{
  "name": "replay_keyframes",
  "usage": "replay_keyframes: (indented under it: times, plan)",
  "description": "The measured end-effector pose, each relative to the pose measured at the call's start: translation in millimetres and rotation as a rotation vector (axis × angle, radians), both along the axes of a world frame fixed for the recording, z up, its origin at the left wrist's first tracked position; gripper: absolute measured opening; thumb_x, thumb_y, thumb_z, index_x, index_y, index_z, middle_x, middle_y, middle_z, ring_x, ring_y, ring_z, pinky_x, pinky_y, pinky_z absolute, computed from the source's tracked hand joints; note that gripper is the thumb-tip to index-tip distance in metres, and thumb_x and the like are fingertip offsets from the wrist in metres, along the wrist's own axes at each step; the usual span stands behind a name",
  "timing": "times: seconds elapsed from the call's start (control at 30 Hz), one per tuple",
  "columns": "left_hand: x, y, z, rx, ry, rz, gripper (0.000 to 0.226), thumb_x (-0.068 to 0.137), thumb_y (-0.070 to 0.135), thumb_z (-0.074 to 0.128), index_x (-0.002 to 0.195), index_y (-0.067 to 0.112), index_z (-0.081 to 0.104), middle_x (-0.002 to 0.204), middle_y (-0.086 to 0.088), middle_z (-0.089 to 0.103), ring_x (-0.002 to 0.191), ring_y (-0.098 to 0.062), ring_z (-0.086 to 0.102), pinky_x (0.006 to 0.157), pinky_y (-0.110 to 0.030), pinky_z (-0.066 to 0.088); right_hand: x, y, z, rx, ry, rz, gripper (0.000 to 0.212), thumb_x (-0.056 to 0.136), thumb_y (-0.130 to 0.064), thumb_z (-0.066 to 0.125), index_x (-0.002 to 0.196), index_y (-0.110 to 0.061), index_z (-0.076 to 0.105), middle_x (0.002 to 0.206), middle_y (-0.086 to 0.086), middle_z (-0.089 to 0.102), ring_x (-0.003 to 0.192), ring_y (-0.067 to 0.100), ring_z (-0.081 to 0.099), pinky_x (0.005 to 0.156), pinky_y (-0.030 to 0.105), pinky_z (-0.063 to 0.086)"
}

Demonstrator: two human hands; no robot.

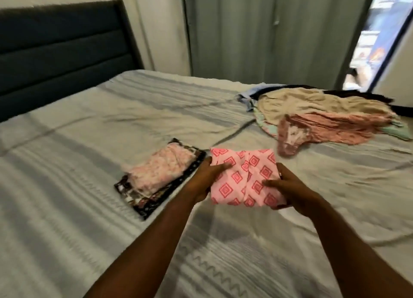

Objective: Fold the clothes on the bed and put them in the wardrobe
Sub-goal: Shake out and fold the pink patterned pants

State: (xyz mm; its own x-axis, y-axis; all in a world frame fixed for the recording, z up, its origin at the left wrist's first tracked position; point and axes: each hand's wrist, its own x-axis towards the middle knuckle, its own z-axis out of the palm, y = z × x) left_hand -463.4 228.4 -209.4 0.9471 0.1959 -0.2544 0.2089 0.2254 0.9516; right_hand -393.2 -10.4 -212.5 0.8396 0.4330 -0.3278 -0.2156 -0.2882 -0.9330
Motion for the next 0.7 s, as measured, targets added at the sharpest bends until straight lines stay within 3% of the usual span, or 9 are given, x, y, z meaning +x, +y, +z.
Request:
replay_keyframes:
  times: [0.23,0.43,0.6,0.7]
  plan:
    - [-73.2,118.7,-0.1,0.006,0.083,0.323,0.043,0.088,-0.005,0.067,0.127,0.007,0.053,0.112,-0.019,0.073,0.098,-0.038,0.073,0.081,-0.06,0.058,-19.3,137.8,6.5,0.046,-0.037,0.115,0.048,0.094,-0.003,0.063,0.132,-0.031,0.054,0.119,0.003,0.07,0.094,0.027,0.073,0.064,0.047,0.062]
    - [-76.5,184.2,39.5,0.056,-0.014,0.555,0.042,0.088,0.003,0.073,0.125,0.007,0.053,0.111,-0.018,0.073,0.096,-0.036,0.074,0.079,-0.062,0.058,6.6,237.1,40.7,0.136,-0.205,0.103,0.045,0.088,-0.006,0.068,0.124,-0.032,0.059,0.112,0.007,0.072,0.094,0.025,0.073,0.069,0.046,0.063]
    - [-77.6,203.5,26.8,0.17,0.213,0.644,0.043,0.086,0.003,0.076,0.12,0.007,0.051,0.117,-0.022,0.067,0.09,-0.033,0.072,0.059,-0.04,0.061,15.1,270.2,18.1,0.074,-0.166,0.028,0.044,0.087,-0.002,0.071,0.124,-0.022,0.059,0.114,0.006,0.069,0.1,0.025,0.071,0.084,0.05,0.06]
    - [-77.5,199.8,17.2,0.454,0.328,0.732,0.063,0.082,0.006,0.082,0.133,0.007,0.045,0.124,-0.013,0.058,0.088,-0.027,0.064,0.052,-0.03,0.051,13.1,271.2,-5.1,0.001,-0.18,0.063,0.039,0.082,-0.001,0.076,0.115,-0.02,0.066,0.122,0.007,0.064,0.111,0.026,0.063,0.092,0.049,0.056]
